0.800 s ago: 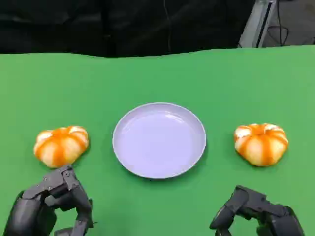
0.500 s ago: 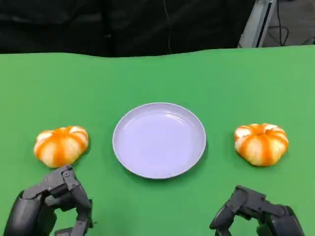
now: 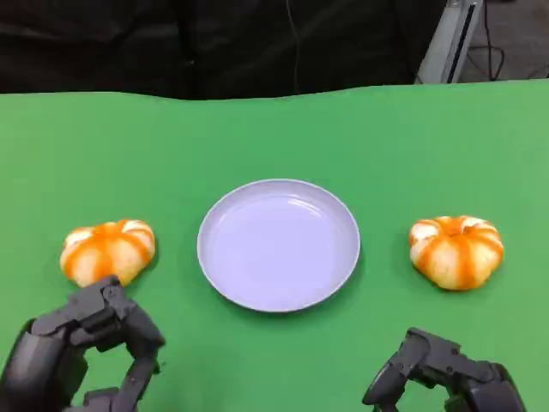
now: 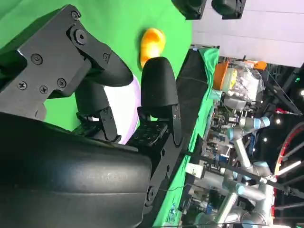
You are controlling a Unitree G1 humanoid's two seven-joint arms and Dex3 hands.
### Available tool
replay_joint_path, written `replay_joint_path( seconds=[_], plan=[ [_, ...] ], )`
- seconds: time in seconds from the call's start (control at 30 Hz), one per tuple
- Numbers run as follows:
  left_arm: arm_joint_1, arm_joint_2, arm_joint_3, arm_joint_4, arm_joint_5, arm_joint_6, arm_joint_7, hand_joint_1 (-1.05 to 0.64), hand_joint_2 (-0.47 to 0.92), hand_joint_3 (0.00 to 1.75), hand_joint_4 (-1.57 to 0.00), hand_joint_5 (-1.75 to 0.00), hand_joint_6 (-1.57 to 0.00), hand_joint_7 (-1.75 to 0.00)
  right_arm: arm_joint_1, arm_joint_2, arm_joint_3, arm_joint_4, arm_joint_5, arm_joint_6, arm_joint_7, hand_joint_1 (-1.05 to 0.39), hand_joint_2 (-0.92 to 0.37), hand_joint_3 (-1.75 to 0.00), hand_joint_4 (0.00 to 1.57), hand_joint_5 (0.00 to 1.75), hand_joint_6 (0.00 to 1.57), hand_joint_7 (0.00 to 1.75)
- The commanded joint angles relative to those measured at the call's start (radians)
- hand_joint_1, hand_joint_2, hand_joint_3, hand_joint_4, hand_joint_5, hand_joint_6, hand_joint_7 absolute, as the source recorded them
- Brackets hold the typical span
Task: Grasp the bread from the table and place it into the plate.
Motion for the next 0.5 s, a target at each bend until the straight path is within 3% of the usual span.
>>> replay_joint_path(
  seconds=[0.03,0.13,0.17,0.23,0.37,0.5],
  plan=[
    [-0.032,0.068,0.024,-0.014,0.098,0.013,0.008,-0.04,0.63,0.81,-0.53,-1.28,-0.51,-0.86,0.006,0.001,-0.003,-0.012,0.004,-0.002,-0.009,-0.07,-0.30,-1.37,0.74,1.59,0.80,1.31],
    [-0.056,0.128,0.034,-0.055,0.237,0.085,0.029,-0.15,0.80,0.36,-0.48,-0.93,-0.53,-0.36,0.007,0.005,0.003,-0.014,0.016,0.006,-0.006,-0.07,-0.30,-1.37,0.74,1.60,0.80,1.31],
    [-0.064,0.143,0.034,-0.063,0.269,0.106,0.031,-0.20,0.87,0.20,-0.43,-0.74,-0.50,-0.20,0.007,0.006,0.005,-0.015,0.021,0.009,-0.004,-0.07,-0.30,-1.37,0.74,1.60,0.80,1.32],
    [-0.099,0.213,0.026,-0.079,0.393,0.159,0.017,-0.28,0.91,0.13,-0.34,-0.57,-0.43,-0.07,0.007,0.008,0.008,-0.017,0.021,0.014,-0.005,-0.07,-0.30,-1.36,0.74,1.61,0.80,1.32],
    [-0.146,0.279,0.004,-0.104,0.559,0.235,0.025,-0.44,0.92,0.10,-0.21,-0.41,-0.30,0.00,0.008,0.011,0.008,-0.020,0.018,0.017,-0.009,-0.07,-0.31,-1.35,0.73,1.61,0.79,1.33],
    [-0.227,0.305,-0.035,-0.045,0.745,0.229,0.122,-0.49,0.92,0.04,-0.16,-0.33,-0.30,0.00,0.008,0.003,0.002,-0.024,0.015,0.018,-0.004,-0.07,-0.32,-1.35,0.73,1.61,0.78,1.33]
  ],
)
